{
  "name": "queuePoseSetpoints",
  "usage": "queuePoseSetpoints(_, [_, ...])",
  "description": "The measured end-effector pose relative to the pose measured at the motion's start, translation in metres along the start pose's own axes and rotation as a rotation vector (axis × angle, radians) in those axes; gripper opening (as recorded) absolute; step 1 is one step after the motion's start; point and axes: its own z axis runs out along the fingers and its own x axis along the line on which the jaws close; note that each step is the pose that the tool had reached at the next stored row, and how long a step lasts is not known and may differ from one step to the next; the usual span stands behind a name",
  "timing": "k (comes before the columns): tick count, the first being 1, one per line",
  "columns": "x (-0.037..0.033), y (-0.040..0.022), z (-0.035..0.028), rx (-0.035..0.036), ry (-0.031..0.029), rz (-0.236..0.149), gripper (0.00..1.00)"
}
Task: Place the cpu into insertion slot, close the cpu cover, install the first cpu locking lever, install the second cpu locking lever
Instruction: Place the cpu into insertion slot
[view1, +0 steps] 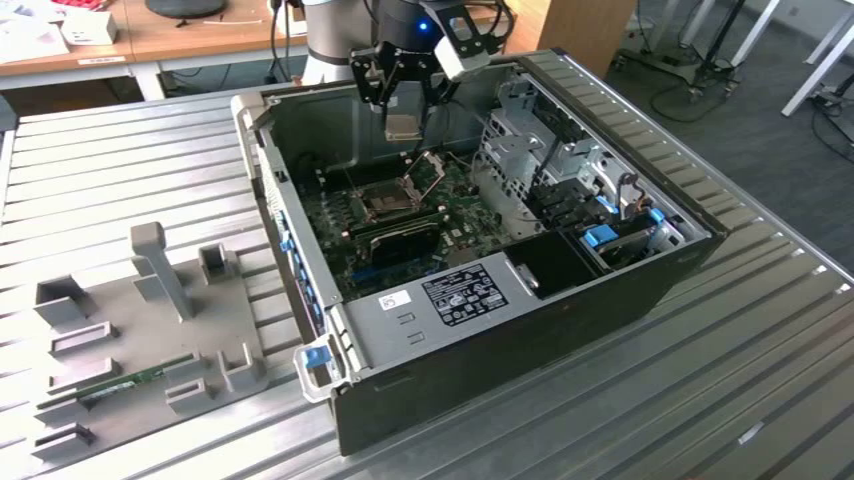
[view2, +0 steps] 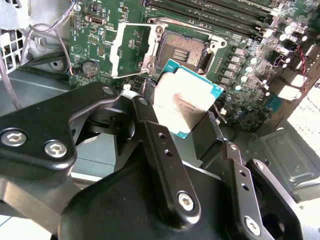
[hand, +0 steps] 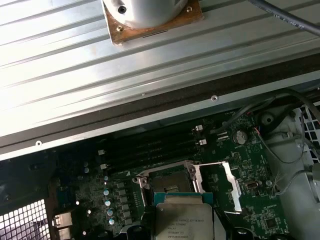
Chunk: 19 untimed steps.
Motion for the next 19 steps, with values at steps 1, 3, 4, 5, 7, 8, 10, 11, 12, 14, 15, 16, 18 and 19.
queuePoseSetpoints(1, [0.0000, 0.0000, 0.0000, -0.0001, -0.0005, 0.006, 0.54])
queuePoseSetpoints(3, [0.0000, 0.0000, 0.0000, -0.0004, -0.0019, 0.021, 0.54])
queuePoseSetpoints(4, [0.0000, 0.0000, 0.0000, -0.0005, -0.0022, 0.026, 0.54])
queuePoseSetpoints(5, [0.0000, 0.0000, 0.0000, -0.0005, -0.0022, 0.027, 0.54])
queuePoseSetpoints(7, [0.0000, 0.0000, 0.0001, -0.0006, -0.0023, 0.027, 0.54])
queuePoseSetpoints(8, [0.0000, 0.0000, 0.0001, -0.0006, -0.0023, 0.027, 0.54])
queuePoseSetpoints(10, [0.0000, 0.0000, 0.0000, -0.0005, -0.0025, 0.028, 0.54])
queuePoseSetpoints(11, [0.0000, 0.0000, 0.0001, -0.0007, -0.0029, 0.033, 0.54])
queuePoseSetpoints(12, [0.0000, 0.0000, 0.0001, -0.0008, -0.0035, 0.040, 0.54])
queuePoseSetpoints(14, [0.0000, 0.0000, 0.0001, -0.0012, -0.0055, 0.062, 0.54])
queuePoseSetpoints(15, [0.0000, 0.0000, 0.0002, -0.0014, -0.0069, 0.079, 0.54])
queuePoseSetpoints(16, [0.0000, -0.0001, 0.0002, -0.0017, -0.0087, 0.098, 0.54])
queuePoseSetpoints(18, [0.0000, -0.0001, 0.0004, -0.0024, -0.0117, 0.133, 0.54])
queuePoseSetpoints(19, [0.0000, -0.0001, 0.0005, -0.0027, -0.0134, 0.151, 0.54])
